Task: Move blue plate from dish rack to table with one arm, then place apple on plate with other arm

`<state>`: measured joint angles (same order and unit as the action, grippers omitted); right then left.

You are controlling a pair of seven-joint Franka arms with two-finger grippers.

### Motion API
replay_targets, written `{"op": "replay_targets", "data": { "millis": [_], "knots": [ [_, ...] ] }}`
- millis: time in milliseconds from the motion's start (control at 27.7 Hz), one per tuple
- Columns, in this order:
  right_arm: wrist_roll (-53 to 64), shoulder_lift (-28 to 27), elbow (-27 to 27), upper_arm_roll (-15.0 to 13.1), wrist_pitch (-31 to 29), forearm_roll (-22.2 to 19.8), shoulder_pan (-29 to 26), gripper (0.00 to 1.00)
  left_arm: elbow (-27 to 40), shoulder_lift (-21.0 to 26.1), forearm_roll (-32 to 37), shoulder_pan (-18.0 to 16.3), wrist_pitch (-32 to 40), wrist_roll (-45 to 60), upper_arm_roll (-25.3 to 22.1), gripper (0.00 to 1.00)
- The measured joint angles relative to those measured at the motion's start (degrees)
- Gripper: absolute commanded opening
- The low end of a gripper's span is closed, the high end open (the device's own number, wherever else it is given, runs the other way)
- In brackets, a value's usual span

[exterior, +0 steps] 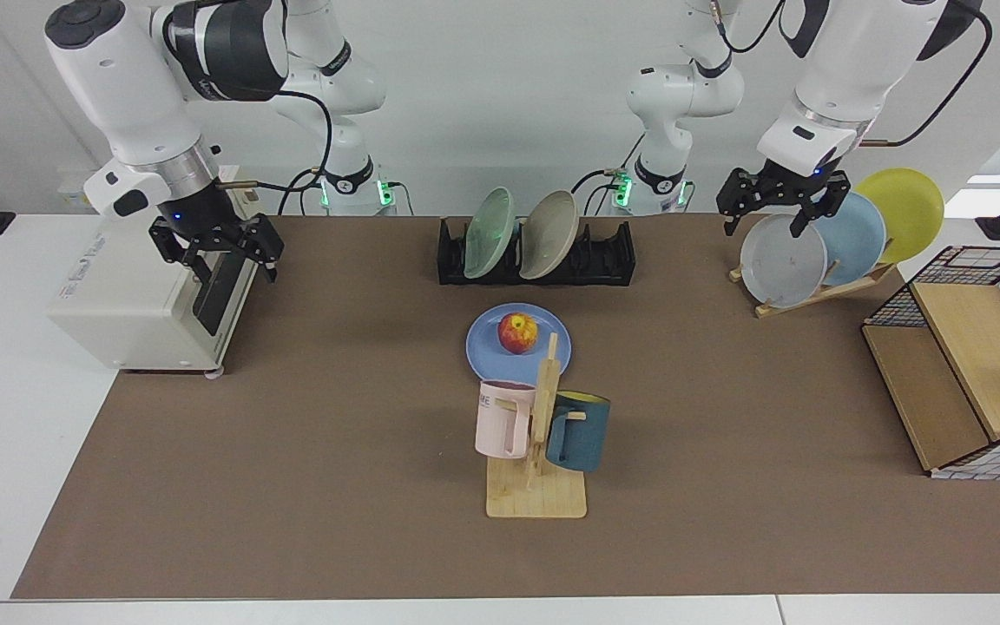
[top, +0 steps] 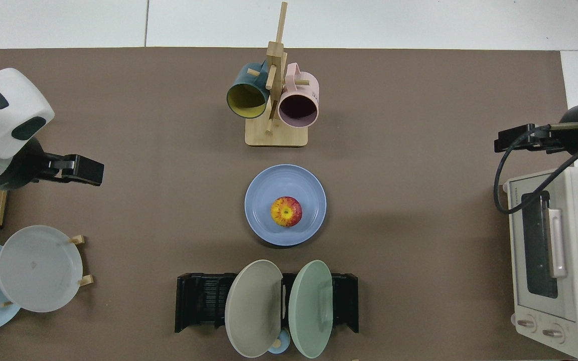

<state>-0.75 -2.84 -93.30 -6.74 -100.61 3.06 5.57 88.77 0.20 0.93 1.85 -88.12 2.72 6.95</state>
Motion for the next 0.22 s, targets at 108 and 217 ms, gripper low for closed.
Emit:
{"op": "replay_targets", "data": {
  "millis": [108,217],
  "knots": [
    [0.0,0.0,-0.3,0.2,0.0,0.0,0.1,1.0,0.0,0.0,0.0,0.0,0.0,0.0,0.0,1.0],
    [0.0,0.0,-0.7,0.3,-0.1,0.0,0.1,1.0,0.0,0.0,0.0,0.0,0.0,0.0,0.0,1.0]
  ]
}}
